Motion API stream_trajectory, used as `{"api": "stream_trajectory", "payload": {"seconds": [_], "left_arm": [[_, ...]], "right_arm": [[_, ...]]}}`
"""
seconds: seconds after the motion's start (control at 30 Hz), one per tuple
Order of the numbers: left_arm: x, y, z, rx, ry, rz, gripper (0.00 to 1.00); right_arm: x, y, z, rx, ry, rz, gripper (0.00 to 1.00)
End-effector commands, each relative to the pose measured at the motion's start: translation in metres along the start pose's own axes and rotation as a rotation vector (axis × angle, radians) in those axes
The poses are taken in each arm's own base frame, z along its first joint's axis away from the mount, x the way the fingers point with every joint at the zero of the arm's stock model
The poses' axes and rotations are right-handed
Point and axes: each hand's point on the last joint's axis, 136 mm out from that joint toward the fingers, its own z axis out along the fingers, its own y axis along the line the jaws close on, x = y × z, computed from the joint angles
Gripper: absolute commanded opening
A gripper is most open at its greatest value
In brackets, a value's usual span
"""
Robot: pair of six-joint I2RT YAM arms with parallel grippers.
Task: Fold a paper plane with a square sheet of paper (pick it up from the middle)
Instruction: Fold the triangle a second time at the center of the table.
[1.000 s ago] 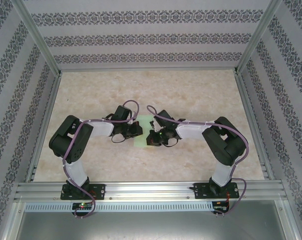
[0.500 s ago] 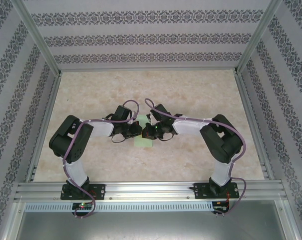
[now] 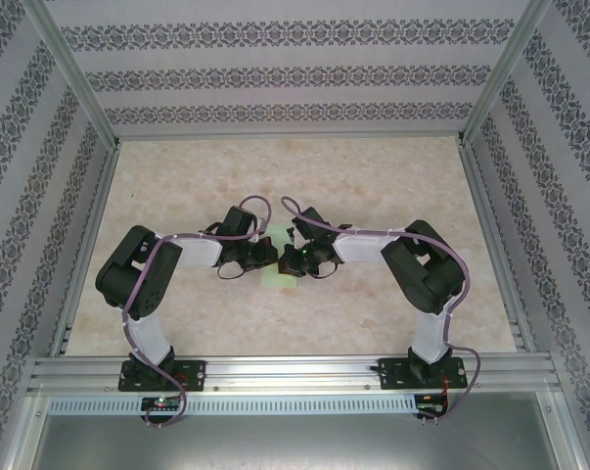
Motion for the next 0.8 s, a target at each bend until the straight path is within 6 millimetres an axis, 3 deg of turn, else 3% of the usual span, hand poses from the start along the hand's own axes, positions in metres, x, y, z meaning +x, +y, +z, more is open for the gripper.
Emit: {"api": "stream_trajectory", "payload": {"seconds": [0.0, 0.17, 0.43, 0.77], "left_arm": [[0.008, 0.031, 0.009, -0.107, 0.011, -0.038, 0.05], [0.009, 0.035, 0.01, -0.116, 0.01, -0.057, 0.05], [0.009, 0.049, 0.008, -0.169, -0.006, -0.095, 0.03], [0.009, 0.051, 0.008, -0.179, 0.001, -0.097, 0.02]], "right_arm": [[0.019, -0.028, 0.013, 0.111, 0.065, 0.026, 0.02], [0.044, -0.058, 0.013, 0.189, 0.117, 0.054, 0.02], [0.061, -0.047, -0.002, 0.099, 0.139, 0.036, 0.03], [0.093, -0.07, -0.009, 0.105, 0.179, 0.083, 0.04]]}}
